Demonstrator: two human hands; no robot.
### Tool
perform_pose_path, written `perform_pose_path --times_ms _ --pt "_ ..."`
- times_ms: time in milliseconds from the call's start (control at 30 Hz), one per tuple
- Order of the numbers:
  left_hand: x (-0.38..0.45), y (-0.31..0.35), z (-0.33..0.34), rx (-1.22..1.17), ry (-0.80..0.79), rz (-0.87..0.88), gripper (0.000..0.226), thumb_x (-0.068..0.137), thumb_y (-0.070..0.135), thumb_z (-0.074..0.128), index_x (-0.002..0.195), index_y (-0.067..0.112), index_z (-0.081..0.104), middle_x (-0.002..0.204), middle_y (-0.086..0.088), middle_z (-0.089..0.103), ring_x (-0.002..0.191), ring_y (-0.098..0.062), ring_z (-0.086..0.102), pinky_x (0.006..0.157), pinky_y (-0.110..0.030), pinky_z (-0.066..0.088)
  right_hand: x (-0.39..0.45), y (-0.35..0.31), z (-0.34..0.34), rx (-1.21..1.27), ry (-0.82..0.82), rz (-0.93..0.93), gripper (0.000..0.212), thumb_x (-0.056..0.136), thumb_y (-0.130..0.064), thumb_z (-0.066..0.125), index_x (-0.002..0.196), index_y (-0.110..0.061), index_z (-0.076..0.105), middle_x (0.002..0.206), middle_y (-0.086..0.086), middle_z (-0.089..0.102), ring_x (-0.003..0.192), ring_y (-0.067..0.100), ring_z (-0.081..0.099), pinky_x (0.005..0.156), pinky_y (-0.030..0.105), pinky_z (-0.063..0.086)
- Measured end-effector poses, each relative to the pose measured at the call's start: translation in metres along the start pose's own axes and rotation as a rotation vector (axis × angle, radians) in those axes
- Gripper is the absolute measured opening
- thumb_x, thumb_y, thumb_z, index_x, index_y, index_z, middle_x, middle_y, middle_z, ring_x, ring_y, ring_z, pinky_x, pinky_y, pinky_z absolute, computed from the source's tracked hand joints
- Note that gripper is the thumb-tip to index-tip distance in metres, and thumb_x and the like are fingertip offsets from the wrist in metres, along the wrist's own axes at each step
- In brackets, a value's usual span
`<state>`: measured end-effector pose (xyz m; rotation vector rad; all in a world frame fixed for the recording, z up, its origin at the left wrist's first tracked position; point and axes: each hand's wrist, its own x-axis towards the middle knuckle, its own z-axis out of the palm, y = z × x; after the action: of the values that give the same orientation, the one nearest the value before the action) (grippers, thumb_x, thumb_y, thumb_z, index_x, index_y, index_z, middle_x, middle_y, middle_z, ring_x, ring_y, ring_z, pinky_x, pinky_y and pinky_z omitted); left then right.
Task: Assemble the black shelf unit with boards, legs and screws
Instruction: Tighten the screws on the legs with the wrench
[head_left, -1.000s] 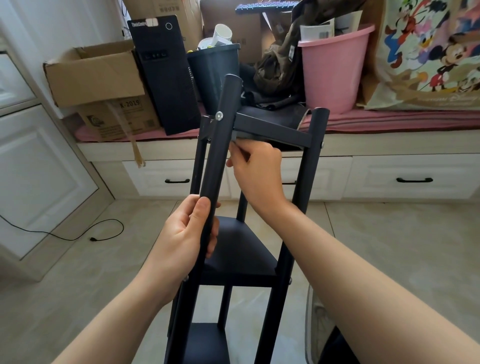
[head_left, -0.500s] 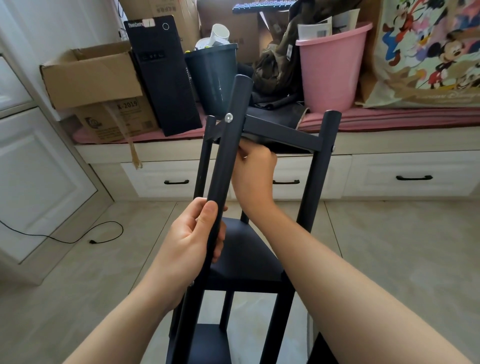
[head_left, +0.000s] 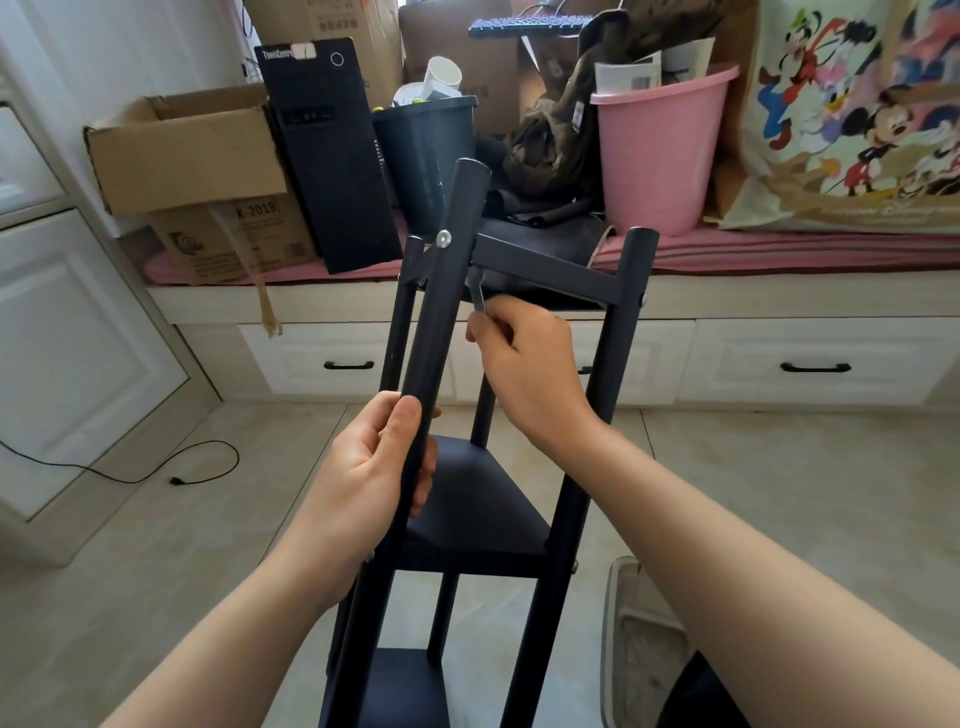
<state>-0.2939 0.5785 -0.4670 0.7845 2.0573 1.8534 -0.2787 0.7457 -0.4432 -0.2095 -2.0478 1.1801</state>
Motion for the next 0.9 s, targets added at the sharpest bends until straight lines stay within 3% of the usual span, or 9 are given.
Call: perform_pose_path --times_ms 133,400,500,567,767,900 --pt "0.0 0.0 0.0 0.002 -0.004 -0.001 0.043 0.091 0.056 0.043 0.1 0.018 0.061 0.067 0.003 0.055 0.055 -0.016 0.049 0.05 -0.027 0.044 0.002 -0.006 -0.003 0.05 0.026 0.026 0.025 0.098 -0.009 0.054 0.08 0.003 0.065 0.048 -0.009 0.041 0.044 0.004 0.039 0.047 0.014 0.032" --pt "-0.001 0.0 -0.001 0.005 0.006 -0.001 0.045 0.09 0.056 0.043 0.1 0.016 0.061 0.067 0.0 0.054 0.055 -0.017 0.048 0.05 -0.028 0.044 0.006 -0.009 -0.001 -0.021 0.12 -0.039 0.025 0.096 -0.009 0.058 0.077 0.001 0.071 0.048 -0.01 0.045 0.046 0.009 0.043 0.05 0.017 0.034" --pt "-0.001 0.0 -0.002 0.009 0.005 -0.003 0.045 0.09 0.055 0.043 0.101 0.016 0.061 0.067 0.0 0.055 0.055 -0.017 0.049 0.05 -0.028 0.044 0.006 -0.008 0.001 -0.032 0.132 -0.064 0.023 0.096 -0.01 0.059 0.08 0.001 0.072 0.056 0.005 0.06 0.055 0.021 0.056 0.06 0.035 0.047" --pt "-0.001 0.0 -0.002 0.013 0.008 -0.002 0.045 0.09 0.056 0.043 0.101 0.016 0.061 0.066 0.0 0.055 0.055 -0.017 0.05 0.05 -0.029 0.044 0.005 -0.008 0.004 -0.016 0.146 -0.066 0.023 0.097 -0.012 0.06 0.082 0.001 0.073 0.061 0.01 0.064 0.06 0.027 0.059 0.067 0.041 0.048" --pt "0.0 -0.001 -0.005 0.011 0.012 -0.004 0.046 0.09 0.056 0.043 0.102 0.015 0.06 0.066 0.001 0.055 0.054 -0.016 0.05 0.049 -0.03 0.044 0.006 -0.005 0.018 0.038 0.179 -0.047 0.025 0.098 -0.014 0.059 0.081 -0.001 0.073 0.065 0.003 0.068 0.063 0.011 0.064 0.069 0.035 0.053" --pt "0.0 -0.002 -0.005 0.015 -0.015 -0.003 0.037 0.09 0.057 0.043 0.094 0.026 0.064 0.067 0.001 0.055 0.055 -0.017 0.05 0.05 -0.028 0.045 0.012 -0.001 0.031 0.119 0.217 -0.009 0.025 0.097 -0.014 0.059 0.081 -0.003 0.074 0.068 0.0 0.069 0.065 0.009 0.066 0.071 0.034 0.057"
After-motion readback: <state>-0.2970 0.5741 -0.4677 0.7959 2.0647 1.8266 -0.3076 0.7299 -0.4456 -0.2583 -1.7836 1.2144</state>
